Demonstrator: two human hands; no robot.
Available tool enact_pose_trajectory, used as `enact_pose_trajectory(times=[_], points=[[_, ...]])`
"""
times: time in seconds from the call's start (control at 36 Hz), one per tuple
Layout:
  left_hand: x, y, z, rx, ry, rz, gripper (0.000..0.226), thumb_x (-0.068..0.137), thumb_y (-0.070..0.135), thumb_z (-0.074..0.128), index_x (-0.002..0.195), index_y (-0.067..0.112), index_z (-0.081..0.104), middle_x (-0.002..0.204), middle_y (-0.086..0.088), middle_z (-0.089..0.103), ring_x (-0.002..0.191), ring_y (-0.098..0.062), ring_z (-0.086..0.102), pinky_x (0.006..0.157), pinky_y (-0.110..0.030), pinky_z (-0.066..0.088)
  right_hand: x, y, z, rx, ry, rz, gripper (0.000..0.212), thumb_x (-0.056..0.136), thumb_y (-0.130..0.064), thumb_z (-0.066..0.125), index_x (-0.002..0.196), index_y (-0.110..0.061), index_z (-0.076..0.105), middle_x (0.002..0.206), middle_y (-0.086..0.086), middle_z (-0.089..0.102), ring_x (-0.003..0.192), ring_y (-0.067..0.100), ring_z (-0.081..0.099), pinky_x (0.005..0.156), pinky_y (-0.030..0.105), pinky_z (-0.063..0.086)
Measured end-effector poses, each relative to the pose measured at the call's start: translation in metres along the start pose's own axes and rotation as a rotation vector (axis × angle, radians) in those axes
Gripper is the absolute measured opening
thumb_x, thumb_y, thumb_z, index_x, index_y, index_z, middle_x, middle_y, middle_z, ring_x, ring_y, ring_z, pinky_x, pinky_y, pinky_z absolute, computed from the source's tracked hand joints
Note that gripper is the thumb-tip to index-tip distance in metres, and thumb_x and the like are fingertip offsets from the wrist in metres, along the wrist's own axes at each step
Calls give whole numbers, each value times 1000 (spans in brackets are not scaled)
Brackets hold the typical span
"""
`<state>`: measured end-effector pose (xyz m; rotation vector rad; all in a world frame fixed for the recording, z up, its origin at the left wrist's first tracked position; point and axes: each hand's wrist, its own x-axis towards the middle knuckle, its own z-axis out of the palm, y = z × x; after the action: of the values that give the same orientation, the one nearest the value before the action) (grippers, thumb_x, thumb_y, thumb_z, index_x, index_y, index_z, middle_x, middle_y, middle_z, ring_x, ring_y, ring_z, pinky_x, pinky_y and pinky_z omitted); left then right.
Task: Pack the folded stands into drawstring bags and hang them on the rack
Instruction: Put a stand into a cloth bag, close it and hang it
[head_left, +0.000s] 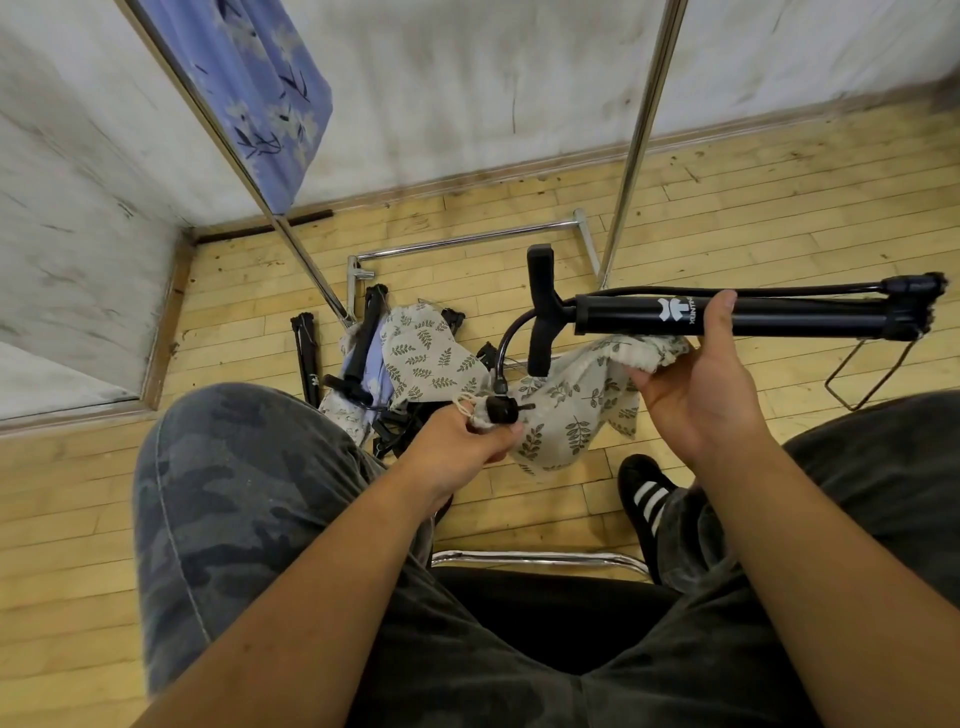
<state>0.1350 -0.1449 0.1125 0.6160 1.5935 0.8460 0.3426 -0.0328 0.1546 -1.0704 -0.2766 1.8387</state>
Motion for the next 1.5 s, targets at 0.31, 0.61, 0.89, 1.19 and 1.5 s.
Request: enact_pose_trajectory(times=[0.31, 0.61, 0.89, 1.19, 1.5], points=[[7, -5, -5, 44, 158, -116, 13, 85, -2, 68, 94, 3, 76, 100, -25, 75, 84, -25, 66, 92, -44, 60, -1, 4, 1, -65, -73, -8, 63, 101, -55, 51, 145, -10, 51, 129, 17, 71, 114, 33, 72, 86, 43, 63], [0, 11, 0, -180, 19, -116, 26, 89, 1, 74, 115, 5, 71, 115, -10, 77, 111, -21, 72, 101, -31, 55, 0, 6, -1, -72, -79, -44, 68, 90, -52, 64, 145, -14, 50, 136, 17, 67, 119, 35, 70, 101, 55, 56], [1, 2, -4, 24, 50, -30, 30, 87, 29, 83, 113, 16, 76, 106, 3, 80, 108, -14, 73, 104, -36, 54, 0, 8, -2, -99, -66, -25, 58, 96, -41, 65, 143, -10, 53, 132, 16, 70, 119, 34, 70, 97, 51, 58], [8, -1, -8, -110, 98, -137, 71, 78, 4, 86, 142, 8, 54, 124, -10, 69, 117, -24, 67, 105, -36, 54, -3, 9, -2, -126, -156, 63, 71, 90, -45, 69, 146, -5, 52, 136, 17, 67, 123, 34, 68, 96, 47, 60], [10, 2, -11, -206, 167, -149, 12, 92, 16, 75, 104, 12, 75, 97, -9, 67, 86, -19, 57, 81, -31, 48, -6, 7, 0, -139, -168, 76, 62, 97, -45, 62, 142, -3, 56, 131, 16, 70, 120, 31, 69, 98, 46, 58]])
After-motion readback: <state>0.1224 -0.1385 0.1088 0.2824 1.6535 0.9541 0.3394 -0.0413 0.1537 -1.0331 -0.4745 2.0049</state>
